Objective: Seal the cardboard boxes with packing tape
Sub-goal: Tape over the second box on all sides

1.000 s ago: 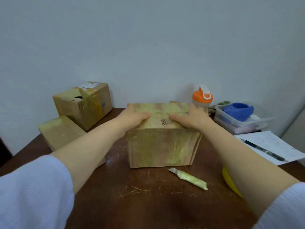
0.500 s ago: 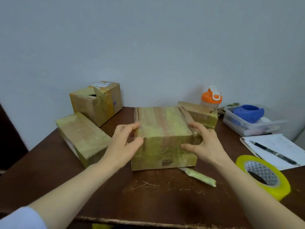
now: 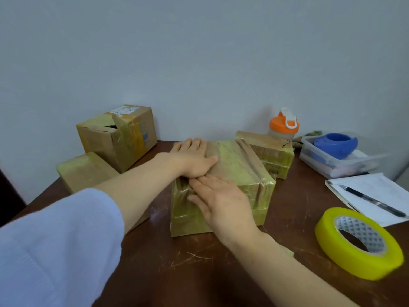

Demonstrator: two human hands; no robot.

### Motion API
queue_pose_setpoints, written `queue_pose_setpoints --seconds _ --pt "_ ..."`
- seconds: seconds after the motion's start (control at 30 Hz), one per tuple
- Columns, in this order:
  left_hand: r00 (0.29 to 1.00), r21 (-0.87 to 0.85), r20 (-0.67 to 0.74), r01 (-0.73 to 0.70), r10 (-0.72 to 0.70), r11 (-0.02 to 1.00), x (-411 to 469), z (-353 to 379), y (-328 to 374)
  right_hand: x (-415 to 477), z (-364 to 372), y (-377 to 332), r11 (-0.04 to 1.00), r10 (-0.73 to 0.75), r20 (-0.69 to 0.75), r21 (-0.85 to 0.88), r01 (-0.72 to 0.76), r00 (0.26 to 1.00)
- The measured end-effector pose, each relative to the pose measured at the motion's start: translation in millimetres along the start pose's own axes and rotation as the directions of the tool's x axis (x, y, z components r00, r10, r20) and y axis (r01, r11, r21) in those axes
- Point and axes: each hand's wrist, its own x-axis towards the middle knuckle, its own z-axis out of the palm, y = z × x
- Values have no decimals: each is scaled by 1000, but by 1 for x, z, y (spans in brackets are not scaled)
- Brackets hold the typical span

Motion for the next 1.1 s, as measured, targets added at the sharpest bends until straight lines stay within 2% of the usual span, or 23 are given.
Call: queue_pose_setpoints --seconds 0.13,0.4,0.5,0.57,0.7,0.77,0.83,0.87,0.9,0.93,1.0,1.03,1.1 --pt "998 29 -58 6 -5 1000 12 -2 -4 0 3 0 1000 13 -29 7 -13 999" --pt "943 66 -331 -16 37 998 30 -12 -8 1 2 2 998 -2 -38 58 4 999" --pt "962 -27 -272 8 -15 1000 32 -16 -9 -3 0 3 997 0 -52 75 4 999" --pt "972 12 -236 12 -9 1000 32 -10 -9 -5 1 4 996 -1 -72 87 7 997" --pt "946 35 -323 -8 19 999 33 -3 -8 -1 -1 4 989 12 37 145 -18 999" --pt "948 12 -319 -1 5 1000 36 -9 -9 2 -9 6 968 42 110 241 -67 993" --pt "963 -67 -271 -2 -16 998 39 -14 -10 8 -24 18 872 185 163 428 -238 969" --pt "968 -85 -250 -23 1 996 39 -14 -8 11 -32 27 828 262 173 464 -313 949" --pt "968 -71 -246 -70 51 995 38 -12 -4 14 -38 38 849 314 145 400 -346 938" --pt "960 -34 -244 -149 137 988 37 -9 3 16 -42 50 898 329 152 255 -358 932" --pt "934 18 -181 -310 308 951 38 -4 21 15 -42 62 956 291 302 -60 -287 908" --pt "934 15 -131 -332 331 943 40 -3 27 12 -38 64 962 271 353 -138 -236 896" --pt "956 -6 -76 -283 282 959 47 -3 31 7 -31 63 964 263 359 -139 -228 896"
